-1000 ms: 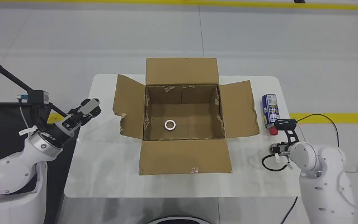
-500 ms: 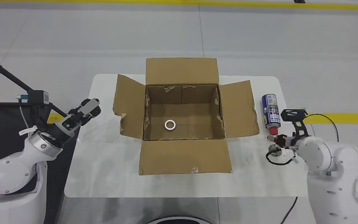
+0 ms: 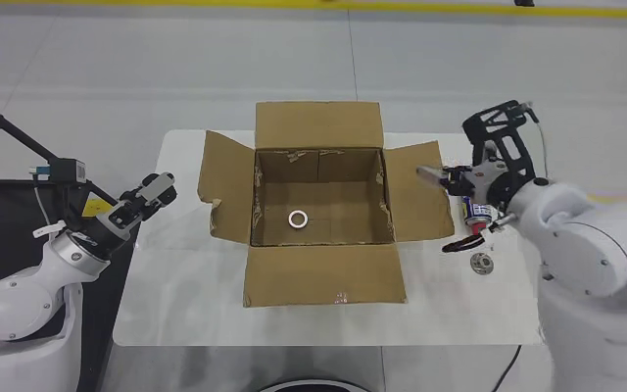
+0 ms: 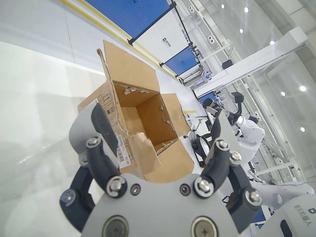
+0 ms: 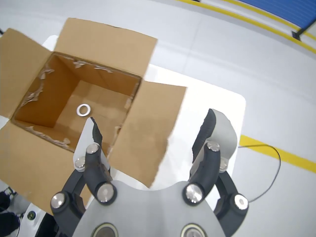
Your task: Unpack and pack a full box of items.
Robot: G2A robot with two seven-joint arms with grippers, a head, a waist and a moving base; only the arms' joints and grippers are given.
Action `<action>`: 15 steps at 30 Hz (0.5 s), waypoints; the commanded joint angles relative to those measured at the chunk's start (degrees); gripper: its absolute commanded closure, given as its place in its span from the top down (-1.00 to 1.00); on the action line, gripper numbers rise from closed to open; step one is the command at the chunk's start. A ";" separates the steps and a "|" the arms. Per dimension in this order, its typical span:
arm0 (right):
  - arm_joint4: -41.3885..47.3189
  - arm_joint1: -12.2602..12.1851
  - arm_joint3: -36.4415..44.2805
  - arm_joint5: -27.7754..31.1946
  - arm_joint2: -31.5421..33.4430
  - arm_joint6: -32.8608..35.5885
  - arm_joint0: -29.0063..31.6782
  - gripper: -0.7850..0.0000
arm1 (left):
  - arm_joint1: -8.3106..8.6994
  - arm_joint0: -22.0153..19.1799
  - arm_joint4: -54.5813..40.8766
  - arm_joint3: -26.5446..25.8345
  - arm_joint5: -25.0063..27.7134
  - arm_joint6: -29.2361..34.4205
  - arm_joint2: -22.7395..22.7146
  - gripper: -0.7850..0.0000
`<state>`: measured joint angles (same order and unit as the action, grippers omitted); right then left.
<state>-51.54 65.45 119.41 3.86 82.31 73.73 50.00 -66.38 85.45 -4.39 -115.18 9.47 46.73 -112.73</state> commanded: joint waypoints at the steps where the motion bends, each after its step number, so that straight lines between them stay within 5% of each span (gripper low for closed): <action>1: 0.85 0.53 -2.81 -0.14 -6.30 -0.17 -4.43 0.93 | 0.00 0.00 0.00 0.00 0.00 0.00 0.00 1.00; 7: 4.67 2.57 -9.49 -2.02 -18.81 -2.34 -13.50 1.00 | 0.00 0.00 0.00 0.00 0.00 0.00 0.00 1.00; 15: 6.68 3.05 -9.98 -3.35 -20.26 -2.66 -15.50 1.00 | 0.00 0.00 0.00 0.00 0.00 0.00 0.00 1.00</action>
<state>-44.84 68.50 109.42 0.49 62.05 71.08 34.50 -66.38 85.45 -4.39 -115.18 9.47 46.73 -112.73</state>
